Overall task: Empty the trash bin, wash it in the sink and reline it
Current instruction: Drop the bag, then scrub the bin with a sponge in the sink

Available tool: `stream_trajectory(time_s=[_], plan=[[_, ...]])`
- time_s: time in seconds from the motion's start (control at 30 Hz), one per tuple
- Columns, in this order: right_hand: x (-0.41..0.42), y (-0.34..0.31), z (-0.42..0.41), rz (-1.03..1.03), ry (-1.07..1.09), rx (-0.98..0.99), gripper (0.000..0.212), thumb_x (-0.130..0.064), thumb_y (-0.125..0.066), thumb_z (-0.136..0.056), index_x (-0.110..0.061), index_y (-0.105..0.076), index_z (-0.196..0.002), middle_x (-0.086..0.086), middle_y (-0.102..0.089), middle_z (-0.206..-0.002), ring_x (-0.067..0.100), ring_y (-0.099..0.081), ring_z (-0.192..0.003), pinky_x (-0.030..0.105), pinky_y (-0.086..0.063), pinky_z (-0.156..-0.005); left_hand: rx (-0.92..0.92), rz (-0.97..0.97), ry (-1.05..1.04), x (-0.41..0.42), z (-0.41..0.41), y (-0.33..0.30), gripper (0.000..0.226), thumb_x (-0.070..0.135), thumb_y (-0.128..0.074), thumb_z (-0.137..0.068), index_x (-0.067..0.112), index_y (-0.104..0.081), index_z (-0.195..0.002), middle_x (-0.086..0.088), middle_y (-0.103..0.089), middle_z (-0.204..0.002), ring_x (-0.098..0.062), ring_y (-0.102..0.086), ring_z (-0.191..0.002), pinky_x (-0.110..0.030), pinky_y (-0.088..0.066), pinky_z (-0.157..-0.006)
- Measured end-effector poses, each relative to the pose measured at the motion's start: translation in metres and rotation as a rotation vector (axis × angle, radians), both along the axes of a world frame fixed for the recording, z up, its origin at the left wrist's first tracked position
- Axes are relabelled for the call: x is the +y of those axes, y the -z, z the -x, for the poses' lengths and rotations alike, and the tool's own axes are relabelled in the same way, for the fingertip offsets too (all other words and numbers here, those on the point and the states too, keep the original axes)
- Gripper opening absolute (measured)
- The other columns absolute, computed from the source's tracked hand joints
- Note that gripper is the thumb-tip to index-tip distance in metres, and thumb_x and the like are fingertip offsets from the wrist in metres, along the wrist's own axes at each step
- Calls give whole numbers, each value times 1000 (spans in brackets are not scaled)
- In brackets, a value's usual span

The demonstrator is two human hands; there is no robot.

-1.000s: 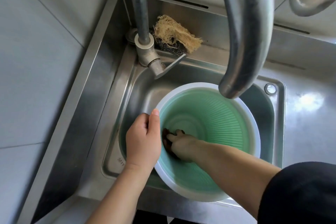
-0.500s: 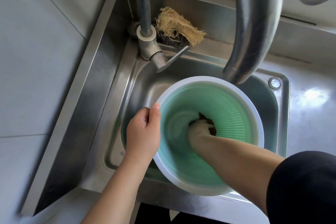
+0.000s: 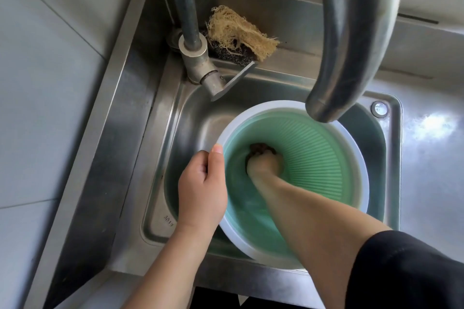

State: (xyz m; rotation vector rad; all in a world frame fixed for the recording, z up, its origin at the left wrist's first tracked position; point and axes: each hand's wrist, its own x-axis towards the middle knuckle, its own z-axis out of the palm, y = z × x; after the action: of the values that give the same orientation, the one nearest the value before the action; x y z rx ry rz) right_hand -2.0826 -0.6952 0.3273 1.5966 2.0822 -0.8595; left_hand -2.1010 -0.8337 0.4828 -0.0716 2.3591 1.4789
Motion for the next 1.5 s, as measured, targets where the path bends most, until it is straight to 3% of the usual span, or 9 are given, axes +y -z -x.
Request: stream_trajectory(time_s=[0.17, 0.33, 0.77, 0.87, 1.0, 1.13, 1.23, 1.33, 1.5], plan=[[-19, -12, 17, 266, 578, 287, 45, -28, -48, -95, 2, -57, -128, 16, -59, -133, 32, -57, -121, 35, -39, -110, 7, 3, 20, -2, 0, 2, 48, 55, -44, -95, 20, -43, -62, 8, -45, -52, -4, -39, -48, -14, -34, -45], [-39, -38, 26, 711, 1051, 468, 39, -46, -57, -86, -18, -73, -107, 2, -76, -104, 24, -69, -100, 42, -53, -100, -4, 23, 9, -1, 0, 2, 51, 60, -41, -91, 16, -46, -65, 1, -49, -56, -5, -40, -50, -24, -38, -51], [-21, -133, 30, 819, 1452, 866, 27, -44, -55, -87, -22, -72, -87, 1, -76, -74, 20, -74, -63, 39, -59, -64, -43, 124, 38, -1, 3, -10, 48, 55, -40, -96, 19, -53, -66, 12, -63, -68, -1, -54, -57, -31, -37, -53], [-27, -147, 34, 793, 1382, 884, 36, -52, -55, -88, -23, -71, -102, 2, -76, -100, 23, -73, -90, 43, -58, -87, -76, 106, 49, -1, 4, -10, 48, 59, -39, -93, 22, -61, -72, 11, -66, -73, -7, -60, -62, -36, -49, -58], [-47, -163, 27, 664, 1110, 943, 30, -55, -52, -82, -31, -71, -80, -9, -74, -100, 13, -67, -100, 39, -49, -102, -121, 72, 39, 0, 5, -9, 51, 67, -36, -84, 25, -65, -74, 15, -69, -71, -3, -64, -62, -33, -49, -58], [-65, -176, 8, 546, 689, 971, 29, -43, -49, -87, -27, -73, -84, -9, -74, -90, 12, -67, -96, 34, -51, -92, -92, 66, 29, 0, 7, -7, 48, 60, -39, -90, 24, -66, -75, 12, -70, -69, -1, -63, -64, -32, -45, -60], [-68, -179, -12, 580, 423, 934, 27, -32, -54, -86, -13, -67, -73, -2, -70, -78, 17, -65, -80, 35, -51, -77, -159, -13, -49, 0, 10, -5, 45, 56, -42, -88, 22, -71, -87, 0, -75, -85, -22, -70, -86, -42, -55, -79], [-62, -182, -33, 653, 157, 747, 32, -29, -55, -84, -13, -49, -57, -1, -43, -57, 15, -38, -58, 33, -31, -59, -232, -83, -146, -1, 10, -7, 43, 56, -44, -90, 23, -73, -88, -3, -76, -88, -24, -71, -90, -40, -56, -78], [-34, -197, -59, 618, -432, 358, 39, -37, -52, -81, -13, -50, -51, -5, -43, -47, 11, -40, -47, 23, -35, -49, -267, -116, -210, -4, 11, -10, 47, 62, -51, -83, 17, -66, -80, -21, -70, -95, -42, -67, -95, -60, -54, -89]])
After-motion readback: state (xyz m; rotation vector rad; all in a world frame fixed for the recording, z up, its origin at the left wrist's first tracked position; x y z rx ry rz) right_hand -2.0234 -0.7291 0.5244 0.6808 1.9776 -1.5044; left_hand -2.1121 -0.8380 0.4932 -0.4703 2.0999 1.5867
